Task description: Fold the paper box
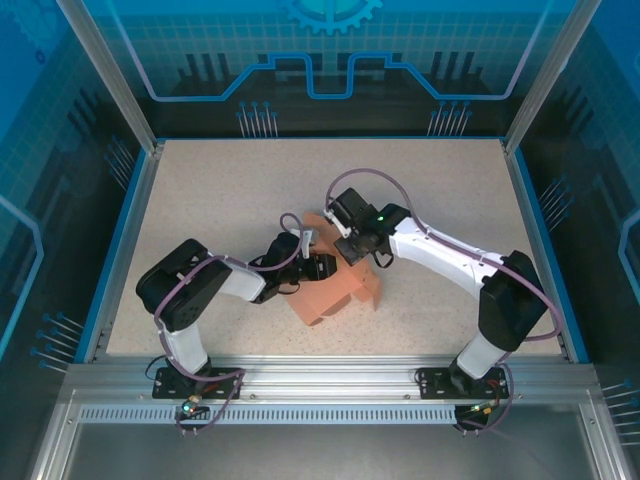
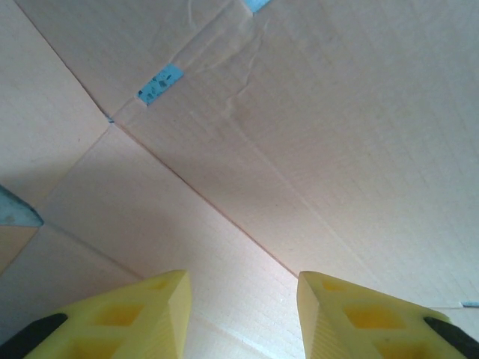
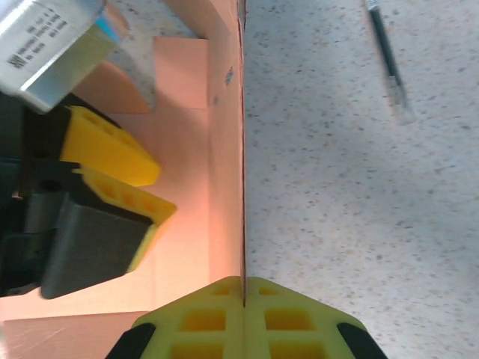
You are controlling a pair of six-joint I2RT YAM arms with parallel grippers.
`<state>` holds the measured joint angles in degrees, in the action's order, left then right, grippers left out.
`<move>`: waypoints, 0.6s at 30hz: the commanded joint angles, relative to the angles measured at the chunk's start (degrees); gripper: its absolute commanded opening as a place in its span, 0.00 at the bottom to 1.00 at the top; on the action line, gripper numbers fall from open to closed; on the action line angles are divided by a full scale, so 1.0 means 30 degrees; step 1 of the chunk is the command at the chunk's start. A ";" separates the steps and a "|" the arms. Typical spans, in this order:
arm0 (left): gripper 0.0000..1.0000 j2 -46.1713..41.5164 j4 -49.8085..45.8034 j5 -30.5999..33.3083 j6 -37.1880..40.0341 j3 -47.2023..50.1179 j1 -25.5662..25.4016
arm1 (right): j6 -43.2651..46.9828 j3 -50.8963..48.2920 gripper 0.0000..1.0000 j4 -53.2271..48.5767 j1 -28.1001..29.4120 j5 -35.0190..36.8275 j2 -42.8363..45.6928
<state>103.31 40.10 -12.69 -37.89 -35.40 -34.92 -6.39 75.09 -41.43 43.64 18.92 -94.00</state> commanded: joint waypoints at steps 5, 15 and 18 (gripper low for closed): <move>0.44 0.1228 0.0408 -0.0885 -0.1336 0.0868 0.0286 | 0.1243 -0.0720 0.00 0.1118 0.2082 0.6890 -0.0957; 0.44 0.1075 -0.0001 -0.0694 -0.1265 0.0901 0.0451 | 0.1897 -0.1661 0.00 0.2890 0.3479 1.0742 -0.2004; 0.44 0.0963 -0.0193 -0.0619 -0.1200 0.0915 0.0468 | 0.1981 -0.1894 0.00 0.3322 0.3785 1.1535 -0.2167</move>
<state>104.86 45.32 -14.63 -41.28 -34.37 -33.85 -0.99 70.46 -34.50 53.36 49.67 -99.24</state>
